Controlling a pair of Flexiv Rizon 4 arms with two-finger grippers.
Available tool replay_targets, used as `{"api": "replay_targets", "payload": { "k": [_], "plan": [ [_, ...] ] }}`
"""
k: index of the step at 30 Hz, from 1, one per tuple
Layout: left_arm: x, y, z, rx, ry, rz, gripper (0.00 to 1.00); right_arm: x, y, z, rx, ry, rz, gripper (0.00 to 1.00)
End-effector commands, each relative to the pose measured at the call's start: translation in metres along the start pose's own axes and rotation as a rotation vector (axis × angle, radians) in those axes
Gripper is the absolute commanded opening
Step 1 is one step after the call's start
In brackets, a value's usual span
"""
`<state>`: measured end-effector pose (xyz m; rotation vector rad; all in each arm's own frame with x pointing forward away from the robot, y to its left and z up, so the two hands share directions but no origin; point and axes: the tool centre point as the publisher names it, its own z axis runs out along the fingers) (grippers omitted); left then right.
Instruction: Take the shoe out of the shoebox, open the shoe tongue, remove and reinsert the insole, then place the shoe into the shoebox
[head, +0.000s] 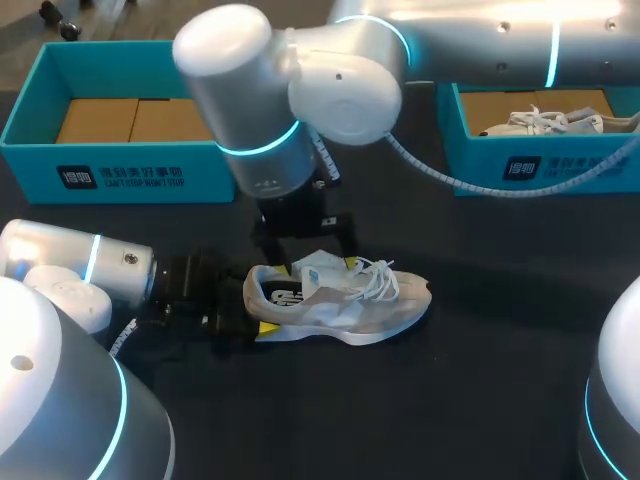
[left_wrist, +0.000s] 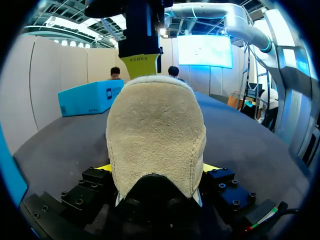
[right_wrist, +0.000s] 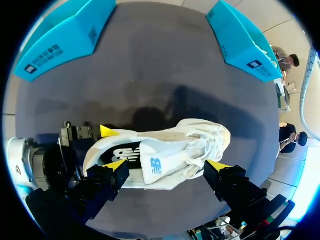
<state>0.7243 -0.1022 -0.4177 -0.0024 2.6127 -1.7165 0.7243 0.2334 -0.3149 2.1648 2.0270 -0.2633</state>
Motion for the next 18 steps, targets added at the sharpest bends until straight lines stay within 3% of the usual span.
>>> {"api": "replay_targets", "payload": {
  "k": [1,18],
  "plan": [
    [0.000,0.000,-0.001,-0.005,0.000,-0.001,0.00,0.006,-0.006,-0.001,-0.011,-0.043,0.080,1.00],
    [0.000,0.000,-0.001,-0.005,0.000,-0.001,0.00,0.008,-0.008,0.014,-0.067,-0.072,0.130,1.00]
  ]
}}
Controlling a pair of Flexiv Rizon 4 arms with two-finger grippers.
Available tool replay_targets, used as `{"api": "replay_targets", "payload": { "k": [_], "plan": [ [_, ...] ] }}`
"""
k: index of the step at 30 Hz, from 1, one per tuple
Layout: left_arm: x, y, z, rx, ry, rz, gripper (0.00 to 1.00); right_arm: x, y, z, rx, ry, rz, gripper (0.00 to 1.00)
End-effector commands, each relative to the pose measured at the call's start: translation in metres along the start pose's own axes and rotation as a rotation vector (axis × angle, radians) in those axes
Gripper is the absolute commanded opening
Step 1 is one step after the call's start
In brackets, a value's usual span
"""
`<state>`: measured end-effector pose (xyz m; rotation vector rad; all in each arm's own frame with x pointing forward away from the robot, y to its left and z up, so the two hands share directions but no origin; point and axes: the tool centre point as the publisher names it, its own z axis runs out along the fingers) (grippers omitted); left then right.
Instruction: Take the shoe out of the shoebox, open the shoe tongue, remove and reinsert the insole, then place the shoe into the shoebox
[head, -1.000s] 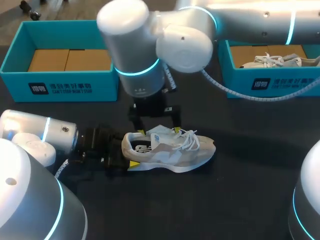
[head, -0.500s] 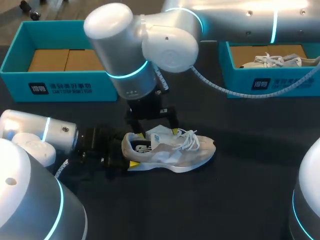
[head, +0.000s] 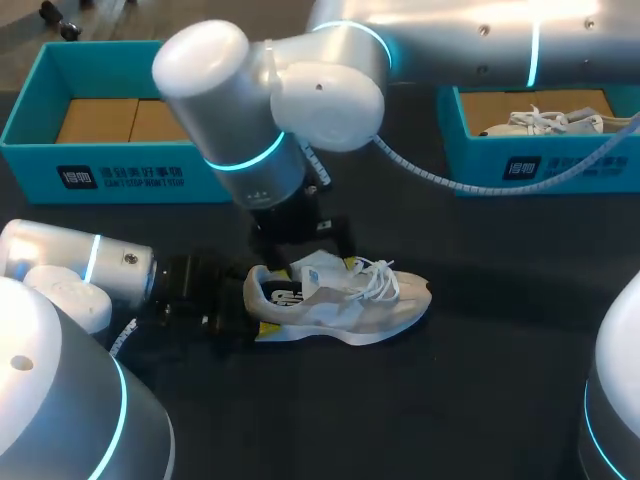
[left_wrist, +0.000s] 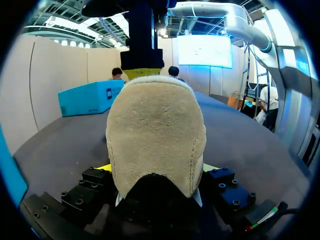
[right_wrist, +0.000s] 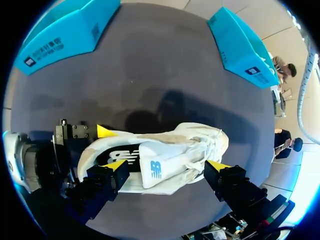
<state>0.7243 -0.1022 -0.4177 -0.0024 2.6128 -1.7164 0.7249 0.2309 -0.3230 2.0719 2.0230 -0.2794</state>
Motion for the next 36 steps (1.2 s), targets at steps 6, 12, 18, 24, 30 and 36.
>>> {"api": "replay_targets", "payload": {
  "k": [6,12,18,24,30,36],
  "plan": [
    [0.000,0.000,-0.001,-0.005,0.000,-0.001,0.00,0.014,-0.009,0.018,-0.009,-0.089,0.187,1.00],
    [0.000,0.000,-0.001,-0.005,0.000,-0.001,0.00,0.015,-0.011,0.029,-0.019,-0.150,0.225,1.00],
    [0.000,0.000,-0.001,-0.005,0.000,-0.001,0.00,0.011,-0.012,0.035,-0.031,-0.211,0.253,1.00],
    [0.000,0.000,-0.001,-0.005,0.000,-0.001,0.00,0.001,-0.012,0.039,-0.022,-0.238,0.284,1.00],
    [0.000,0.000,-0.001,-0.005,0.000,-0.001,0.00,-0.016,-0.014,0.043,-0.014,-0.268,0.320,1.00],
    [0.000,0.000,-0.001,-0.005,0.000,-0.001,0.00,-0.029,-0.014,0.040,-0.010,-0.275,0.371,1.00]
  ]
}}
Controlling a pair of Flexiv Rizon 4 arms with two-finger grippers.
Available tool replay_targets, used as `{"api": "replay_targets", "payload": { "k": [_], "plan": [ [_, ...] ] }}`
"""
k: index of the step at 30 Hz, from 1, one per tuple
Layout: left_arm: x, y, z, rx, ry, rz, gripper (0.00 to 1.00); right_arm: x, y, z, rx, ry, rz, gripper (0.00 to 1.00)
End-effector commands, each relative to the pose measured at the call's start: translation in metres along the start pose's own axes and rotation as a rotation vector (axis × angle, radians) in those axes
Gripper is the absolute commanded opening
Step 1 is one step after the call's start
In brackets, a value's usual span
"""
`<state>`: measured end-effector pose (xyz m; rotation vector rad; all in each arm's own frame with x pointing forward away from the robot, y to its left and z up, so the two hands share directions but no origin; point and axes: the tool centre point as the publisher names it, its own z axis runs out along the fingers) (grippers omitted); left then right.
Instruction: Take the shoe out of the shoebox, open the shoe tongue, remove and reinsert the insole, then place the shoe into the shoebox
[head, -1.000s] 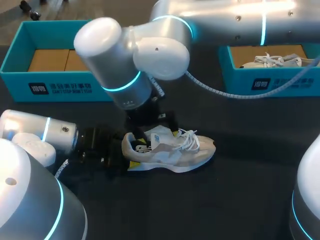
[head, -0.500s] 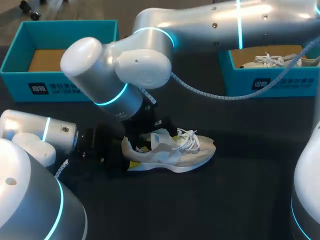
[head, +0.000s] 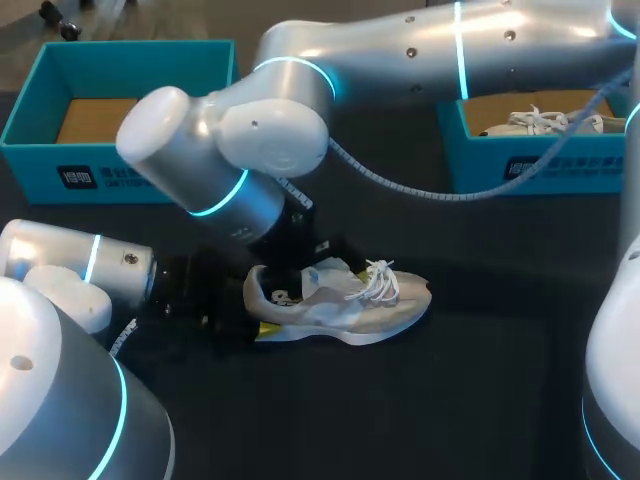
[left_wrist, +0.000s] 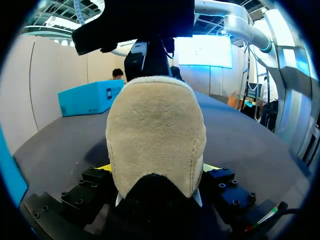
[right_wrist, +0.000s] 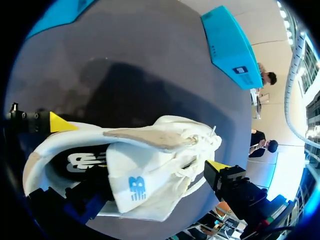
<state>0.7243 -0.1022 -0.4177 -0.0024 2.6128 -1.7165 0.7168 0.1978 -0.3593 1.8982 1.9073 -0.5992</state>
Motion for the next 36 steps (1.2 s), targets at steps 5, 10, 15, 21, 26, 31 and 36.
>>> {"api": "replay_targets", "payload": {
  "k": [5,10,15,21,26,31,36],
  "plan": [
    [0.000,0.000,-0.001,-0.005,0.000,-0.001,0.00,-0.020,-0.009,-0.009,-0.004,0.003,0.436,0.73],
    [0.000,0.000,-0.001,-0.005,0.000,-0.001,0.00,-0.028,-0.012,-0.018,-0.008,-0.004,0.444,0.65],
    [0.000,0.000,-0.001,-0.005,0.000,-0.001,0.00,-0.035,-0.013,-0.025,-0.021,0.025,0.451,0.50],
    [0.000,0.000,-0.001,-0.005,0.000,-0.001,0.00,-0.037,-0.010,-0.031,-0.034,0.037,0.430,0.34],
    [0.000,0.000,-0.001,-0.005,0.000,-0.001,0.00,-0.037,-0.009,-0.032,-0.041,0.067,0.413,0.19],
    [0.000,0.000,-0.001,-0.005,0.000,-0.001,0.00,-0.042,-0.007,-0.028,-0.044,0.088,0.402,0.00],
    [0.000,0.000,-0.001,-0.005,0.000,-0.001,0.00,-0.056,-0.009,-0.021,-0.036,0.100,0.401,0.00]
  ]
}}
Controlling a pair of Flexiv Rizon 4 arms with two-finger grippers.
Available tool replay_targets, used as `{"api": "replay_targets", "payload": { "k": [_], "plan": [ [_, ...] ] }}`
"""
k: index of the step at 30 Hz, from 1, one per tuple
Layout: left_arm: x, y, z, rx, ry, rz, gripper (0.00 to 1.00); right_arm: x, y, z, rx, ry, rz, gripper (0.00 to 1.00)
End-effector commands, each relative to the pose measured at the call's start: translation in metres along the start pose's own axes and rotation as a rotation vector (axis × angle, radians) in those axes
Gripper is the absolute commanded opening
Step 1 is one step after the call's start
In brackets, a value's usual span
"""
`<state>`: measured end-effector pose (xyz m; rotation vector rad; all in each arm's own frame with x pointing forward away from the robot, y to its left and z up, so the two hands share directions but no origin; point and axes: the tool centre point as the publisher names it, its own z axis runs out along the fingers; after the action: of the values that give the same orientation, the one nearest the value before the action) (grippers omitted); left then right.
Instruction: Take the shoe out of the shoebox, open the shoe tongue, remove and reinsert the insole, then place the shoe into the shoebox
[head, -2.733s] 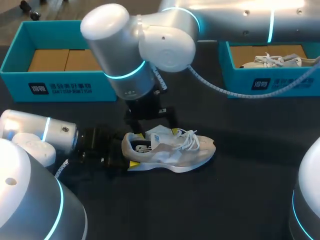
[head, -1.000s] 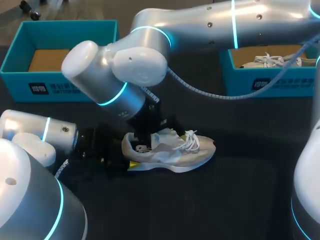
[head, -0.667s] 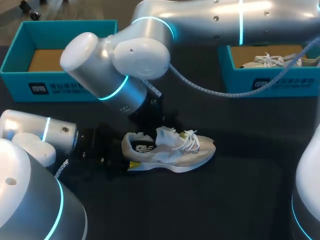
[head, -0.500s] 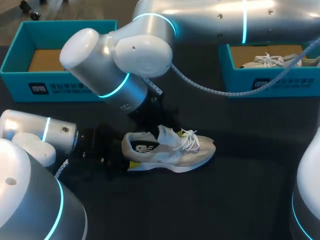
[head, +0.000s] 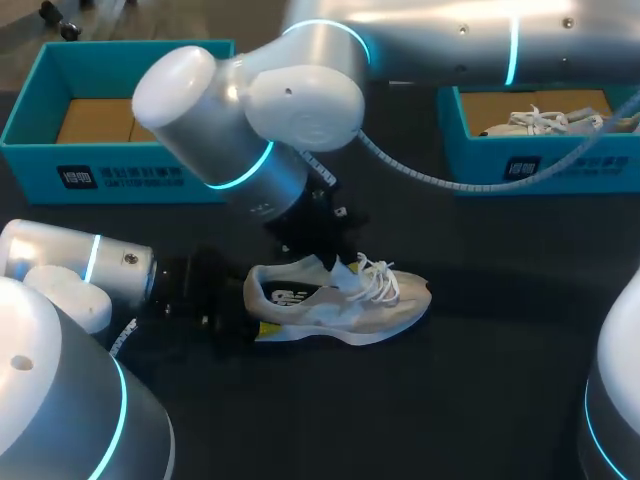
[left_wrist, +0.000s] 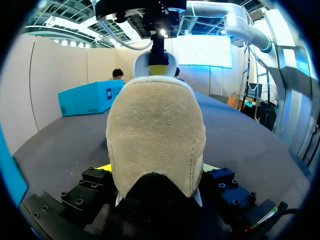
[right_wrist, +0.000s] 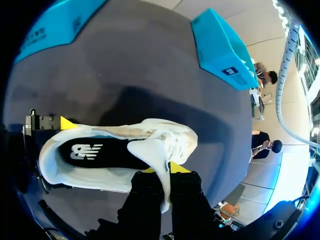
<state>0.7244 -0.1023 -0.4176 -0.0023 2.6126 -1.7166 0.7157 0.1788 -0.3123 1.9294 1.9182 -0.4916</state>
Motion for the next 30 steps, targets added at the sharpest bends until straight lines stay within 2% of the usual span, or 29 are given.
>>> {"api": "replay_targets", "payload": {
  "k": [1,10,23,29,30],
  "plan": [
    [0.000,0.000,-0.001,-0.005,0.000,-0.001,0.00,-0.017,-0.006,0.008,-0.003,0.030,0.379,0.00],
    [0.000,0.000,-0.001,-0.005,0.000,-0.001,0.00,-0.035,-0.009,0.023,0.015,0.001,0.397,0.00],
    [0.000,0.000,-0.001,-0.005,0.000,-0.001,0.00,-0.054,-0.013,0.067,0.039,-0.014,0.443,0.00],
    [0.000,0.000,-0.001,-0.005,0.000,-0.001,0.00,-0.061,-0.015,0.083,0.046,-0.015,0.449,0.08],
    [0.000,0.000,-0.001,-0.005,0.000,-0.001,0.00,-0.064,-0.016,0.088,0.050,-0.019,0.448,0.18]
  ]
}}
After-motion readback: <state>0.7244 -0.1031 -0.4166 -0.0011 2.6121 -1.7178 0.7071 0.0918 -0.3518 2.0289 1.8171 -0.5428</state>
